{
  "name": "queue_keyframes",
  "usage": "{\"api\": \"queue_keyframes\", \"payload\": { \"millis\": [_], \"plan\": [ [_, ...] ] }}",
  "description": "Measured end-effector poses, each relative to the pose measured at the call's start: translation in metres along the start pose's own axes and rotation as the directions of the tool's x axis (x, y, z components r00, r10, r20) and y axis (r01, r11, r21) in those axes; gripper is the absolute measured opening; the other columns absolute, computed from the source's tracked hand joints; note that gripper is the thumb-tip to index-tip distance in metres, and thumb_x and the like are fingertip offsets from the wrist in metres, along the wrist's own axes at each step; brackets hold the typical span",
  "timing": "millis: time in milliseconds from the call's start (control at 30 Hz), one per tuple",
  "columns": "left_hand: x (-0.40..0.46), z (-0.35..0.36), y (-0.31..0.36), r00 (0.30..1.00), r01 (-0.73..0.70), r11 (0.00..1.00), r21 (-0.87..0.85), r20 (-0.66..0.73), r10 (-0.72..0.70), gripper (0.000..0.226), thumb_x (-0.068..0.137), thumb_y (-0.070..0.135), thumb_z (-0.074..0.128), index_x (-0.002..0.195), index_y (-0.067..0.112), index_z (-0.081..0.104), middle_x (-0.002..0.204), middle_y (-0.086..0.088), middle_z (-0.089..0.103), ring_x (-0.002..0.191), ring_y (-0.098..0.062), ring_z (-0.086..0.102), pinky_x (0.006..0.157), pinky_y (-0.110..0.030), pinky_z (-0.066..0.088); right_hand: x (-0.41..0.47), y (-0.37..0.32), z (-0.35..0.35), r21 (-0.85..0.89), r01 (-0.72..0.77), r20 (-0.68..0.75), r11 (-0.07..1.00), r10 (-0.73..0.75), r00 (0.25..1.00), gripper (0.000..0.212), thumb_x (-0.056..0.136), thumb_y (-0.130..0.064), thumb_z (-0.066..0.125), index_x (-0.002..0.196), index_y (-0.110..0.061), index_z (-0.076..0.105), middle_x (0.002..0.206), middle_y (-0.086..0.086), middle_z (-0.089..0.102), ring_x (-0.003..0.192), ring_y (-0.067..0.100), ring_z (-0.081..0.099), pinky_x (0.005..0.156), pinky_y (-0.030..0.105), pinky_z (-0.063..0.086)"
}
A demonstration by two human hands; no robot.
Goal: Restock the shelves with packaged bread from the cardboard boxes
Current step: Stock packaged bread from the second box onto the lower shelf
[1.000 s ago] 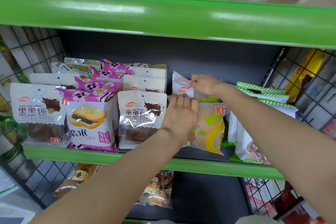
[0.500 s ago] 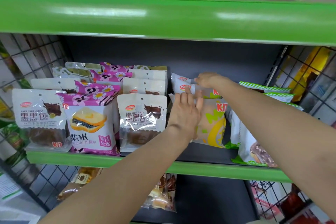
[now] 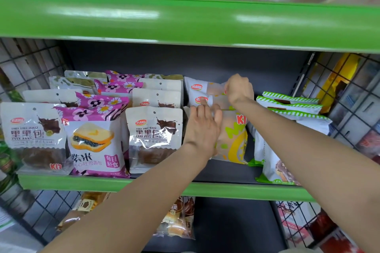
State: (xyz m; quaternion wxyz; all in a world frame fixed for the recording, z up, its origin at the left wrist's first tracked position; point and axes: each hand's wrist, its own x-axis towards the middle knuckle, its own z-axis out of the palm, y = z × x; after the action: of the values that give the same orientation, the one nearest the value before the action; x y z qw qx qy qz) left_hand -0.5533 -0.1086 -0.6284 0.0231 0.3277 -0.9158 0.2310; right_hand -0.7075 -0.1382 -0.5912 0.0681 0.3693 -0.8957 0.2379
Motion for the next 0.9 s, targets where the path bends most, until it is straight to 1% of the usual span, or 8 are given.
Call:
{"api": "queue_keyframes", "payload": {
  "millis": [133, 233, 300, 433, 567, 667, 800, 900],
  "plan": [
    [0.008, -0.001, 0.002, 1.0, 0.028, 0.999, 0.023, 0.011, -0.028, 0.109, 0.076, 0.05, 0.067, 0.145, -0.001, 0.0, 0.148, -0.036, 0.013, 0.132, -0.041, 0.029, 0.108, -0.048, 0.023, -0.001, 0.006, -0.01, 0.004, 0.087, 0.17, 0.996, -0.086, 0.982, 0.034, 0.09, -0.009, 0.041, 0.116, -0.017, 0.062, 0.128, 0.016, 0.056, 0.117, 0.035, 0.054, 0.095, 0.037, 0.045],
    [0.01, -0.001, 0.004, 1.0, 0.024, 1.0, -0.006, 0.019, -0.024, 0.11, 0.076, 0.049, 0.067, 0.145, 0.0, -0.003, 0.149, -0.036, 0.01, 0.137, -0.044, 0.02, 0.113, -0.05, 0.015, -0.006, 0.006, -0.018, 0.005, 0.163, 0.289, 0.987, -0.157, 0.944, 0.039, 0.098, -0.015, 0.037, 0.137, -0.015, 0.045, 0.14, 0.014, 0.048, 0.13, 0.033, 0.043, 0.102, 0.034, 0.037],
    [0.011, 0.0, 0.003, 0.999, 0.004, 1.0, -0.03, 0.04, -0.002, 0.12, 0.072, 0.054, 0.07, 0.146, 0.002, -0.009, 0.151, -0.033, 0.005, 0.141, -0.044, 0.01, 0.115, -0.052, 0.007, -0.012, 0.002, -0.018, 0.011, 0.184, 0.337, 0.983, -0.177, 0.925, 0.043, 0.1, -0.016, 0.036, 0.142, -0.011, 0.036, 0.144, 0.015, 0.043, 0.133, 0.032, 0.039, 0.103, 0.032, 0.034],
    [0.011, -0.002, -0.004, 0.996, -0.061, 0.991, -0.121, 0.06, 0.069, 0.126, 0.069, 0.063, 0.066, 0.147, 0.004, -0.013, 0.154, -0.025, -0.006, 0.144, -0.039, -0.006, 0.116, -0.054, -0.002, -0.015, -0.003, -0.014, 0.056, 0.171, 0.301, 0.984, -0.18, 0.937, 0.041, 0.098, -0.011, 0.038, 0.138, -0.007, 0.041, 0.142, 0.015, 0.046, 0.132, 0.031, 0.04, 0.107, 0.035, 0.035],
    [0.011, 0.004, -0.003, 0.998, -0.05, 0.988, -0.145, -0.046, 0.044, 0.098, 0.077, 0.048, 0.067, 0.142, 0.0, 0.011, 0.154, -0.026, 0.005, 0.143, -0.038, 0.009, 0.116, -0.048, 0.008, -0.017, 0.003, -0.014, 0.0, 0.191, 0.293, 0.982, -0.183, 0.939, 0.042, 0.096, -0.007, 0.037, 0.138, -0.009, 0.043, 0.143, 0.014, 0.045, 0.134, 0.031, 0.037, 0.107, 0.034, 0.033],
    [0.01, 0.007, -0.001, 0.995, -0.037, 0.985, -0.169, -0.094, 0.022, 0.084, 0.083, 0.035, 0.064, 0.141, -0.001, 0.015, 0.153, -0.028, 0.008, 0.142, -0.04, 0.015, 0.116, -0.047, 0.009, -0.02, 0.005, -0.018, -0.049, 0.231, 0.309, 0.972, -0.206, 0.929, 0.044, 0.095, -0.002, 0.036, 0.138, -0.007, 0.042, 0.142, 0.017, 0.045, 0.135, 0.03, 0.035, 0.105, 0.032, 0.032],
    [0.003, 0.007, 0.001, 0.995, -0.039, 0.985, -0.166, -0.094, 0.024, 0.098, 0.082, 0.037, 0.065, 0.146, 0.0, 0.001, 0.153, -0.027, 0.007, 0.142, -0.039, 0.014, 0.116, -0.051, 0.005, -0.029, 0.004, -0.022, -0.045, 0.278, 0.303, 0.959, -0.252, 0.919, 0.046, 0.089, 0.002, 0.04, 0.134, -0.003, 0.047, 0.138, 0.021, 0.043, 0.131, 0.033, 0.04, 0.108, 0.034, 0.034],
    [-0.002, 0.007, 0.002, 0.992, -0.052, 0.985, -0.167, -0.12, 0.032, 0.116, 0.075, 0.05, 0.068, 0.148, 0.003, -0.009, 0.155, -0.024, 0.004, 0.144, -0.036, 0.008, 0.114, -0.057, -0.002, -0.04, 0.015, -0.037, -0.004, 0.347, 0.159, 0.938, -0.342, 0.926, 0.05, 0.084, 0.005, 0.045, 0.133, -0.005, 0.049, 0.137, 0.017, 0.045, 0.131, 0.03, 0.04, 0.111, 0.032, 0.029]
  ]
}}
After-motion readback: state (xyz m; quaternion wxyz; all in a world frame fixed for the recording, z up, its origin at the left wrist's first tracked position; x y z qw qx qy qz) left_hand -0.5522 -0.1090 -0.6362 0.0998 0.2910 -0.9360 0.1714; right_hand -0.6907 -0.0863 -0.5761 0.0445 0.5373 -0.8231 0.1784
